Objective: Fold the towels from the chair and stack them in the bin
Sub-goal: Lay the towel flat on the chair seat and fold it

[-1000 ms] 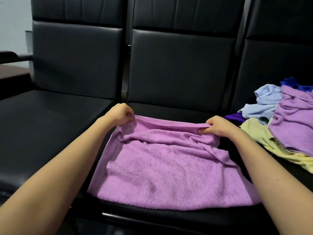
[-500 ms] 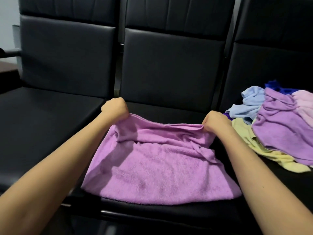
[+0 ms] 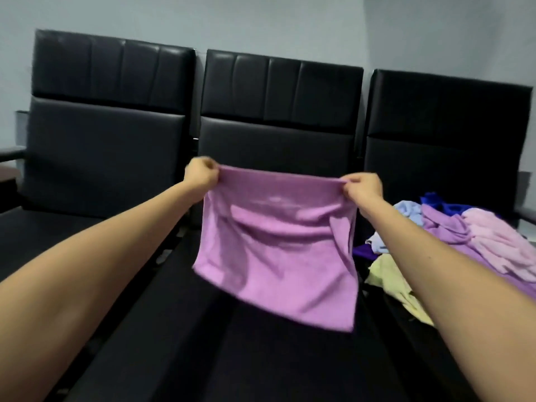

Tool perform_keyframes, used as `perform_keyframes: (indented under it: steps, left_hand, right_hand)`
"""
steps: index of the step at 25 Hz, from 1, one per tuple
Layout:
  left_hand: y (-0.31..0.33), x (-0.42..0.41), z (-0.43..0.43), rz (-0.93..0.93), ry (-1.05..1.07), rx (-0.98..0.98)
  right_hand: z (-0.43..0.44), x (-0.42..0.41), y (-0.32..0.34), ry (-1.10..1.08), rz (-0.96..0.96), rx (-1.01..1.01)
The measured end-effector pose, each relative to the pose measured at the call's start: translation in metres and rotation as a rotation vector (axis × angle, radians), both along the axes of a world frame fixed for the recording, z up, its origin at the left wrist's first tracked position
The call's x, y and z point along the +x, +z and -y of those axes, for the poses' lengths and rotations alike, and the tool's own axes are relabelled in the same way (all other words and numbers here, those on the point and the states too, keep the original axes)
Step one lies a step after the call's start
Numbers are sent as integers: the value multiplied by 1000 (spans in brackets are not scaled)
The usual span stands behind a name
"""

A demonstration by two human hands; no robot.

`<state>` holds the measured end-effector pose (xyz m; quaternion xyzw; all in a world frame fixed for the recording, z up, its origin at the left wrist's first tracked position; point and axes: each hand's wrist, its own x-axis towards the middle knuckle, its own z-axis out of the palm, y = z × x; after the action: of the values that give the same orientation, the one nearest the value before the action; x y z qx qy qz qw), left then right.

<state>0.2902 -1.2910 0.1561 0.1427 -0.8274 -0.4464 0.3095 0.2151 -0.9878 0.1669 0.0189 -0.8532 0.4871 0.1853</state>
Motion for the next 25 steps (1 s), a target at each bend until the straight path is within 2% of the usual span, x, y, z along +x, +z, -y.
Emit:
perform_keyframes:
  steps: [1,3,5,7,10,13,15,18,20,21,25]
  left_hand:
    - [15,0,-4,-133,102,25]
    - [36,10,-9,-255,123,-28]
    - [45,28,-8,-291,102,-85]
    - [44,44,1,-245,62,-188]
    - [43,68,7,38,-86,-355]
    - [39,94,5,513,-315,-508]
    - [30,107,1,812,-454,-503]
    - [15,117,-6,1163,-591,-462]
    - [3,116,-5,1252,-579,-387]
    - [-4,112,-4,1239,-551,-342]
    - [-41,83,3,1101,-385,-289]
  right_hand:
    - [4,3,17,-22,-99,-18]
    - [9,12,42,-39,-189,-39]
    - [6,22,49,-35,-206,42]
    - [-5,31,46,-27,-168,134]
    - [-24,50,35,106,24,394]
    - [-41,74,32,338,349,652]
    - [-45,91,24,494,658,814]
    - [-43,104,2,630,992,842]
    - [-40,101,-14,637,1052,831]
    - [-37,97,-22,624,1037,831]
    - [-23,76,-52,446,817,787]
